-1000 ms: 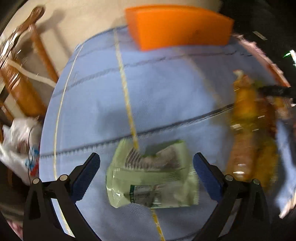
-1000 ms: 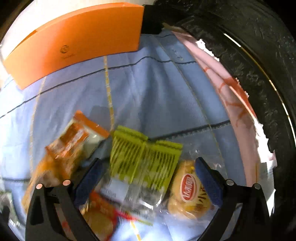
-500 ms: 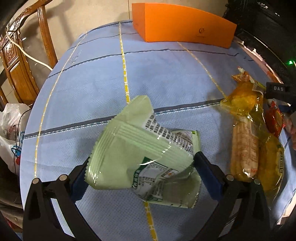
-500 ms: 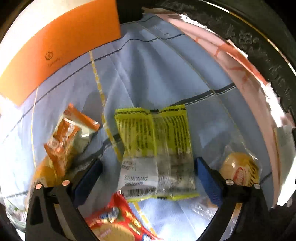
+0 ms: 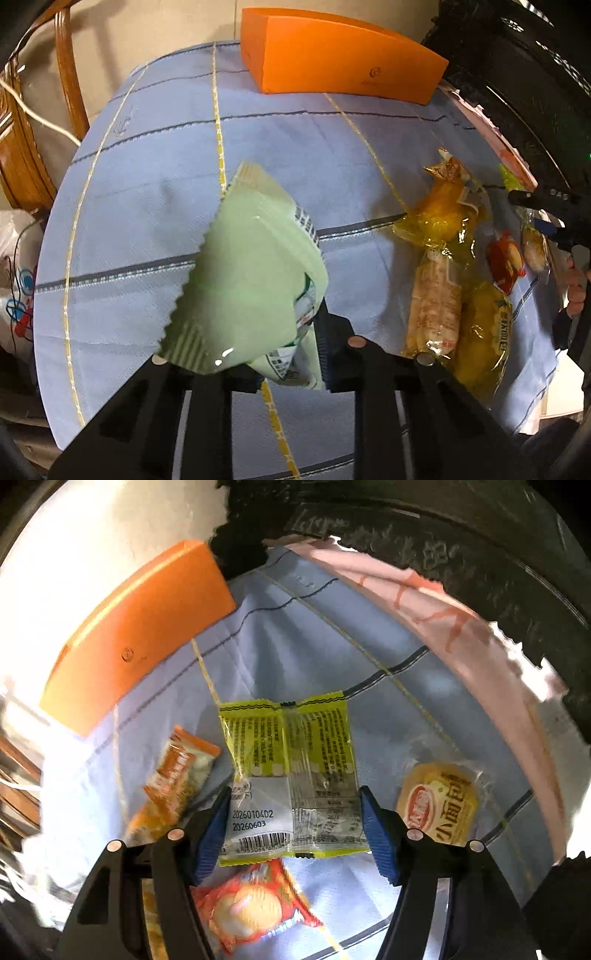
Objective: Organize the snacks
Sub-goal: 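Grasp a pale green bag with the left gripper while the right gripper grasps a yellow pack, then drop the pale green bag and yellow pack into the orange box with both grippers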
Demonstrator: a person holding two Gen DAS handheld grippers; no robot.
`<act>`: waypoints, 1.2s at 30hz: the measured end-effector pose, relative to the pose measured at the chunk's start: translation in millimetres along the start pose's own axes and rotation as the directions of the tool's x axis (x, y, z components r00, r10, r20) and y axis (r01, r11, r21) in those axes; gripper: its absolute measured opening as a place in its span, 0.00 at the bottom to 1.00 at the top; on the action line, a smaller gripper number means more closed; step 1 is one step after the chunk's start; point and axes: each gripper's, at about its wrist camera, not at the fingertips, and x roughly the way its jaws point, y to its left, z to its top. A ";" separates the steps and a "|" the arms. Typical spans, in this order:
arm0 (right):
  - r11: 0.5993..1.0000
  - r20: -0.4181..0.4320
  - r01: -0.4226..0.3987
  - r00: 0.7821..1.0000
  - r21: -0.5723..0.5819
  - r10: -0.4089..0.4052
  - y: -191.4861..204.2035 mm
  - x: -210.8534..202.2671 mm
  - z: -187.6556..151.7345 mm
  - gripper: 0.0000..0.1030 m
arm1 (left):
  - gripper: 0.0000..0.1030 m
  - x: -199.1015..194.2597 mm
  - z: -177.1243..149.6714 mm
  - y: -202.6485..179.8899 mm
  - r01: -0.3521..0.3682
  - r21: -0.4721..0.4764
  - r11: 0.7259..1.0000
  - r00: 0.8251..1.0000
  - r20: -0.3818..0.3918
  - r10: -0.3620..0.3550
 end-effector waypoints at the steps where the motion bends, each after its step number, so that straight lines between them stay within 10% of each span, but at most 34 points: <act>1: 1.000 -0.001 -0.002 1.000 0.005 0.002 -1.9 -1.2 0.7 0.65 | 0.20 -0.9 1.5 3.9 0.029 -0.033 0.999 1.000 -0.006 -0.029; 9: 0.994 0.089 -0.079 0.992 -0.071 0.085 16.5 -46.6 34.4 0.66 | 0.19 -36.6 46.9 2.2 0.150 -0.087 0.985 0.987 0.078 -0.143; 13: 0.957 0.118 -0.263 0.954 -0.122 0.277 46.1 -71.1 78.6 0.66 | 0.20 -56.9 102.2 -6.1 0.173 -0.062 0.983 0.973 0.168 -0.161; 21: 0.910 0.234 -0.217 0.921 -0.353 0.311 136.3 -61.8 187.0 0.66 | 0.19 -46.6 250.9 -21.8 0.013 0.031 0.999 0.952 0.305 -0.022; 28: 0.891 0.241 -0.155 0.930 -0.428 0.278 186.4 -18.9 239.8 0.66 | 0.20 -25.6 341.8 -27.8 0.032 0.062 0.998 0.938 0.343 -0.052; 29: 0.889 0.238 -0.151 0.932 -0.431 0.274 189.4 -11.4 243.3 0.69 | 0.22 -23.2 350.8 -30.5 0.028 0.069 0.997 0.936 0.349 -0.050; 31: 0.884 0.234 -0.123 0.939 -0.451 0.250 195.1 -0.4 245.0 0.85 | 0.84 -19.5 358.0 -32.7 -0.050 0.048 0.998 0.927 0.373 0.028; 33: 0.888 0.297 -0.034 0.936 -0.459 0.189 192.8 -5.3 237.9 0.96 | 0.96 -14.2 357.0 -34.6 -0.156 -0.018 0.988 0.904 0.400 0.150; 36: 0.892 0.306 -0.016 0.936 -0.451 0.171 169.0 -24.4 223.2 0.96 | 0.96 -9.2 339.9 -25.6 -0.081 -0.028 0.996 0.929 0.359 0.086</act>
